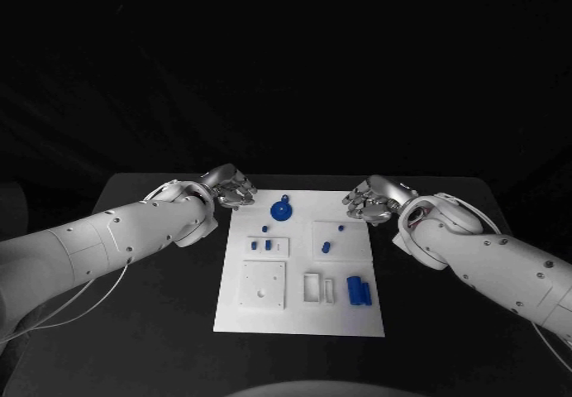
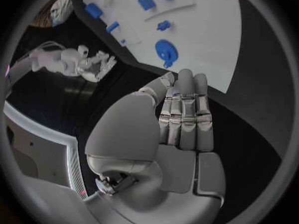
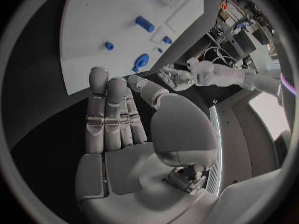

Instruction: Assemble the parts on the task board

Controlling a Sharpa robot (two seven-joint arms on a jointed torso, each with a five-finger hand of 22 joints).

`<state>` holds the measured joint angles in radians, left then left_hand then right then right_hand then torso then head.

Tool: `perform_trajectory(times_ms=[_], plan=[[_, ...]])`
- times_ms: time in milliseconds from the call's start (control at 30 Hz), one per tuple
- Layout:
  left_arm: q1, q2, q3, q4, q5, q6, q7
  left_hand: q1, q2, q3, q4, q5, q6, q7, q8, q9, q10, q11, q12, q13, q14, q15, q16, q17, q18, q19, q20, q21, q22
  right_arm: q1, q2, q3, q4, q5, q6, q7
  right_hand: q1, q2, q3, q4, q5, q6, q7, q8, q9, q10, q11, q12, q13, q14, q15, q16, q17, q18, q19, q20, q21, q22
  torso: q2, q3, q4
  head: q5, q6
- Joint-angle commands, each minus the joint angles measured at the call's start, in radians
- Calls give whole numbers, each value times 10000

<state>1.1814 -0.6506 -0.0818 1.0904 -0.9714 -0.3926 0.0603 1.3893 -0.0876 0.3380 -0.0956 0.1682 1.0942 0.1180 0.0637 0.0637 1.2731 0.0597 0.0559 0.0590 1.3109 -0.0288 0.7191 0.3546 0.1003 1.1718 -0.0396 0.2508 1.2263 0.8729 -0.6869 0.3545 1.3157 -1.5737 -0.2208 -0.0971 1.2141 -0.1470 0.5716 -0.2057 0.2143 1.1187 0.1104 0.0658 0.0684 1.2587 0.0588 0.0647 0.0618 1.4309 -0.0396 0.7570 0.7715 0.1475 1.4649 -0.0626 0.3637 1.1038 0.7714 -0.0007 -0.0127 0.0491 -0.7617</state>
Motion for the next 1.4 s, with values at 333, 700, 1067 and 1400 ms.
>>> perform_trajectory(times_ms=[333, 700, 1067, 1400], plan=[[158, -350, 73, 807, 5878, -407, 2045, -374, 157, -518, 271, -81, -48, 76, 3, 12, -919, 353, 49, 0, -672, 565, -3083, -1155, -282, -645, 477, -1882, -1653, -80, 320, -662, -203, -2983, -479, -1115, 131, -647, 587, 338, -1146, 9, 21, -26, -9, -369, 75, -46, -10, 141, 104, 62, -106, -20, 416, 108, 10, -166, 12, -11, -3, -36, 81], [173, -484, 88, 1151, 6665, -141, 2409, -241, 331, -997, 342, -122, -135, 100, 5, 12, -1145, 505, 44, -8, -304, 1013, -6575, -2087, -258, -1196, 971, -1873, -5107, -86, 734, -1026, -750, -3354, -749, -1241, 233, -780, 686, 428, -1440, -7, 25, -28, -9, -413, 88, -49, -11, 152, 118, 78, -170, 2, 414, 125, 45, -313, 16, -18, 9, 7, 66], [182, -501, 90, 1181, 6902, -54, 2431, -238, 409, -1257, 309, -148, -109, 86, -2, 9, -1156, 506, 44, -10, -304, 1020, -6574, -2173, -309, -788, 951, -1815, -7090, -88, 1014, -1226, -1044, -3430, -808, -1202, 226, -739, 809, 466, -1473, 30, 17, -25, -6, -371, 76, -46, -10, 152, 109, 94, -187, 2, 412, 117, 90, -365, 16, 5, 5, 46, 48], [186, -484, 90, 1174, 6946, 18, 2393, -249, 451, -1334, 297, -163, -104, 90, 5, 12, -1176, 511, 46, -7, -294, 1016, -6572, -2172, -331, -619, 941, -1780, -7921, -88, 1181, -1357, -1231, -3435, -870, -1200, 189, -460, 1028, 474, -1511, 290, -48, -27, 6, -120, -9, -47, -8, 156, 56, 129, -182, -39, 414, 70, 208, -405, 15, 3, -1, 84, 31]])
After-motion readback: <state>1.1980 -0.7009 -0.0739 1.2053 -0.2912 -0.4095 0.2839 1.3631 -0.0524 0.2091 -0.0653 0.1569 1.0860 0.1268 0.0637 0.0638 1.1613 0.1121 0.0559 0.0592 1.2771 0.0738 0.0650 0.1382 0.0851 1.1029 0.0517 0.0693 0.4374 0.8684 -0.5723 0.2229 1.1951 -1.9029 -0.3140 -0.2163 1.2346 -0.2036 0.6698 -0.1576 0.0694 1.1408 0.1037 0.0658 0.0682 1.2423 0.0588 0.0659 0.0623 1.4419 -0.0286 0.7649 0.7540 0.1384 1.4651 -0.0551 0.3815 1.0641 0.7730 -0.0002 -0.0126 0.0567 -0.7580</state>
